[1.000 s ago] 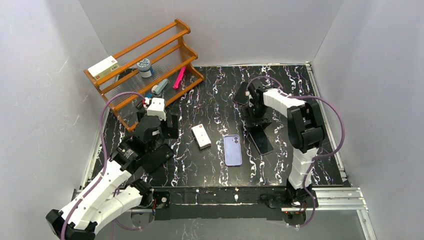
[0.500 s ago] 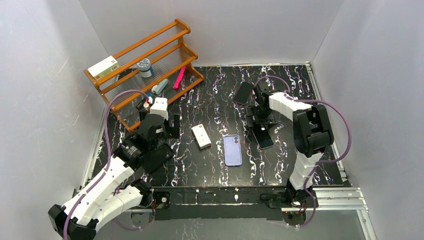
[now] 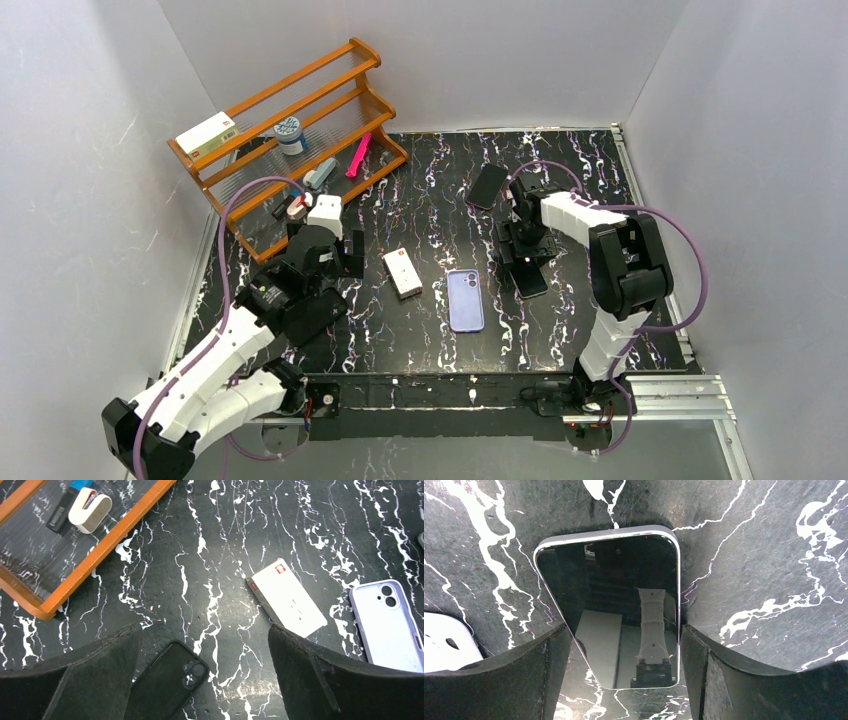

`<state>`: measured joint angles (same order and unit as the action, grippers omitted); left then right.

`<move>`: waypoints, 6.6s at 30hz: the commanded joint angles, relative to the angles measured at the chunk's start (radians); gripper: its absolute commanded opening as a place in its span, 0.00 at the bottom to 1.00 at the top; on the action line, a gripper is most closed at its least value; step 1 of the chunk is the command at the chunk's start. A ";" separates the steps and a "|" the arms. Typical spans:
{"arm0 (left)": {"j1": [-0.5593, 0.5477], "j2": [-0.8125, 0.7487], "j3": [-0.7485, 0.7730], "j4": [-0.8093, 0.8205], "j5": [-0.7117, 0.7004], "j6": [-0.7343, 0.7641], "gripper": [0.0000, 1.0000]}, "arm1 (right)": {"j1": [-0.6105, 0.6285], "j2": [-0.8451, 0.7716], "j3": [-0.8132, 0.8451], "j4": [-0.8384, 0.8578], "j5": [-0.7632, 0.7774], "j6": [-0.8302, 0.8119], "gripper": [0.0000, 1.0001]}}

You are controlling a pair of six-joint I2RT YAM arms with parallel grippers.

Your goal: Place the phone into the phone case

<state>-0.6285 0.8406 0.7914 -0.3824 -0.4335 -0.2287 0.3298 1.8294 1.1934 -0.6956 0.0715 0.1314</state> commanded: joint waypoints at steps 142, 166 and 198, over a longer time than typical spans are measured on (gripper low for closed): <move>-0.231 0.313 -0.075 0.244 0.410 -0.590 0.53 | 0.233 -0.245 -0.207 0.186 -0.427 0.243 0.64; -0.325 0.558 -0.051 0.355 0.365 -0.653 0.43 | 0.222 -0.502 -0.638 0.508 -0.575 0.553 0.28; -0.384 0.741 -0.001 0.488 0.307 -0.628 0.40 | 0.213 -0.473 -0.631 0.601 -0.513 0.506 0.45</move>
<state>-0.9997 1.5532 0.7563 0.0650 -0.1192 -0.8665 0.5491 1.3823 0.5930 -0.1421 -0.4232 0.6518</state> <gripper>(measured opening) 0.407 0.454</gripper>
